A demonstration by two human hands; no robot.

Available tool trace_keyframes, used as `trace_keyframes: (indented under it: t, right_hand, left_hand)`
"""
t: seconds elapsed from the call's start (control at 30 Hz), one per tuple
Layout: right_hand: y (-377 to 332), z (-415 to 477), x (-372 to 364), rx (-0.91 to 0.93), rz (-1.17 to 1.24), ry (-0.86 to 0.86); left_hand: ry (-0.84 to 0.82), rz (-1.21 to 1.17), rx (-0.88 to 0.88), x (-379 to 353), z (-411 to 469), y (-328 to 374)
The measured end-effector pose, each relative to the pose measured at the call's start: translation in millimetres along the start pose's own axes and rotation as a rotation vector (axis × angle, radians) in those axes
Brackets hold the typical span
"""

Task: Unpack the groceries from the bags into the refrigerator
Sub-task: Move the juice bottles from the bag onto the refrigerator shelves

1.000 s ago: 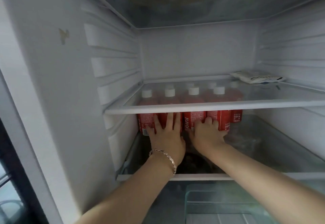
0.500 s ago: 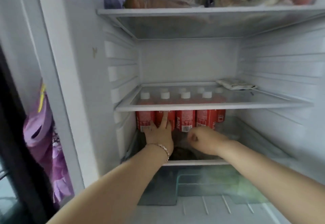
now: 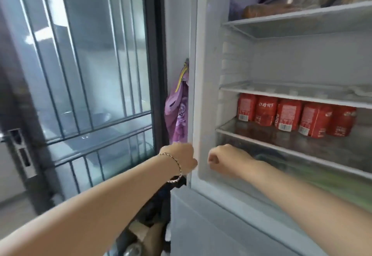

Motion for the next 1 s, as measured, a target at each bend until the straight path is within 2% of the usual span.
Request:
trace_keyframes:
  t: [0.17,0.37,0.53,0.67,0.83,1.0]
  right_hand:
    - [-124,-24,-37,0.282,0.022,-0.110]
    - [-322,-104,-63,0.729,0.040,-0.172]
    - [-502,-233,-90,1.032,0.083,-0.201]
    - [-633,-382,-111,1.283,0.091,-0.248]
    - [-759,-582,-119,1.573,0.111,-0.291]
    - [-847,-771,-120,1.861,0.079,-0.362]
  left_hand:
    - [-0.193,0.044,0.323,-29,-119,-117]
    - [-0.110,-0.054,0.784,-19,-331,-231]
    - [-0.035,-0.080,1.158,-1,-567,-286]
    - [-0.013,-0.035,1.401,13,-767,-299]
    - [-0.030,0.009,1.684,40,-994,-271]
    - [-0.036,0.015,1.944,55,-1185,-228]
Point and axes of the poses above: each hand's wrist, its own z-axis towards the middle knuckle, its own x-axis out of the back of the hand, y = z × x, the point moved 8 cm from there along z, towards the middle knuckle, and after that the axes turned 4 degrees about y, right-handed, at the moved point
